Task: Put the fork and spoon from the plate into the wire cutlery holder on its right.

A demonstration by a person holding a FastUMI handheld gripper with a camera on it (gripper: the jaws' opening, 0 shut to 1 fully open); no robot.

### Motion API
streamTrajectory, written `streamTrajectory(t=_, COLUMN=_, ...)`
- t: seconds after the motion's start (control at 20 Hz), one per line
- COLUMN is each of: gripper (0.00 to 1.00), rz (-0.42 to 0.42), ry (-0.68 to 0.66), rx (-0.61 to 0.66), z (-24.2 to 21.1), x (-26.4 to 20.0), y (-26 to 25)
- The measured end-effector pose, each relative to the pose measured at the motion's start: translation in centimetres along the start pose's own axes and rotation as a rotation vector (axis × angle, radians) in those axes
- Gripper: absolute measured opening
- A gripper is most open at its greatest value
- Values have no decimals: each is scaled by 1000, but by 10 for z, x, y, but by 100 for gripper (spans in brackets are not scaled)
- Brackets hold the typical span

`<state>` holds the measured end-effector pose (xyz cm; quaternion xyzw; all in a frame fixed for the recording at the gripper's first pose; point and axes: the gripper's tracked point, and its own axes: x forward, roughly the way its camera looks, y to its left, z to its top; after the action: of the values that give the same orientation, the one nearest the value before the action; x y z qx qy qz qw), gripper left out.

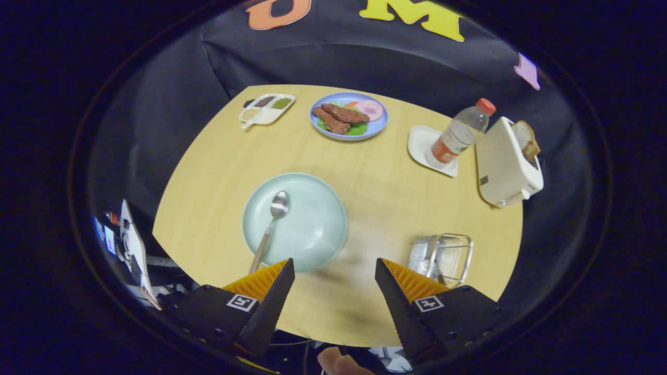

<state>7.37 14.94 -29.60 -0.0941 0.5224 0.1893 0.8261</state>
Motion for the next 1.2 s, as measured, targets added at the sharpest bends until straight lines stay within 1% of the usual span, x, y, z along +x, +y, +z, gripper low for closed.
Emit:
streamTrajectory(t=0.15, gripper=93, rz=94, ry=-45, rx=40, z=1, x=18, y=47)
streamTrajectory(t=0.25, gripper=96, rz=115, ry=-77, rx=91, z=4, x=31, y=64)
streamTrajectory(t=0.35, gripper=96, rz=129, ry=-106, rx=158, z=7, x=46, y=79)
streamTrajectory(t=0.6, gripper=94, rz=135, ry=-81, rx=291, z=3, x=86, y=102)
streamTrajectory(t=0.75, gripper=93, rz=114, ry=-80, rx=302, z=0, x=106, y=105)
streamTrajectory(t=0.8, gripper=86, rz=100, ry=-67, rx=311, z=-4, x=112, y=104)
streamTrajectory(t=0.85, gripper=83, rz=106, ry=-46, rx=323, z=-8, x=114, y=109)
streamTrajectory(t=0.9, gripper=82, rz=106, ry=-31, rx=333, z=-11, x=120, y=110)
streamTrajectory(t=1.0, gripper=72, rz=102, ry=-5, rx=354, z=-17, x=124, y=112)
streamTrajectory(t=1.15, gripper=59, rz=145, ry=24, rx=363, z=-22, x=128, y=126)
streamTrajectory(t=1.2, gripper=55, rz=139, ry=27, rx=364, z=-22, x=131, y=127)
